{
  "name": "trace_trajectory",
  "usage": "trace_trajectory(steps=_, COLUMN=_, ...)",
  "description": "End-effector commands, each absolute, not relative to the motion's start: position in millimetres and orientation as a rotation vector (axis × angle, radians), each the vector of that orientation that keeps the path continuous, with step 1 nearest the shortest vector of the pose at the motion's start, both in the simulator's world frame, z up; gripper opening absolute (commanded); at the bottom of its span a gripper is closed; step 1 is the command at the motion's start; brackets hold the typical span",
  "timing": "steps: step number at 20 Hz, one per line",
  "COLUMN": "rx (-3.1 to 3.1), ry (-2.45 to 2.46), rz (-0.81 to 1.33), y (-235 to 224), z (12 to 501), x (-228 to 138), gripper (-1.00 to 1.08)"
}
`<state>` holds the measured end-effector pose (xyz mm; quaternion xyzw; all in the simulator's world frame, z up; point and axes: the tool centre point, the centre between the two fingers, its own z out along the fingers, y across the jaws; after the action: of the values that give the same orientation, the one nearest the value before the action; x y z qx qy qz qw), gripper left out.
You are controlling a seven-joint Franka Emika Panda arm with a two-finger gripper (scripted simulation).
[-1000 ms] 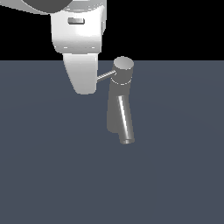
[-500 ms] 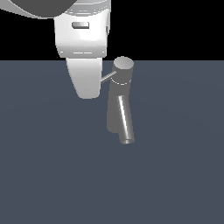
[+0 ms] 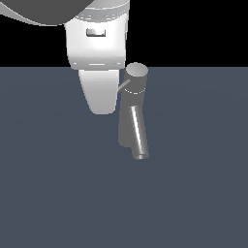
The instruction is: Turn on the faucet by rotating a designated handle.
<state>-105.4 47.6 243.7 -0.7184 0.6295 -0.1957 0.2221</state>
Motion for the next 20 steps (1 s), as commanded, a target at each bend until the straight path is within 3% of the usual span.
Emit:
trace_trajectory(steps=1, rx=-1.967, ry=1.768, rz=-0.544, y=35, z=240, x=-108, gripper=-1.0)
trace_trajectory(steps=20, rx=-1.966, ry=1.772, rz=-0.543, y=19, z=230, x=-120, gripper=-1.0)
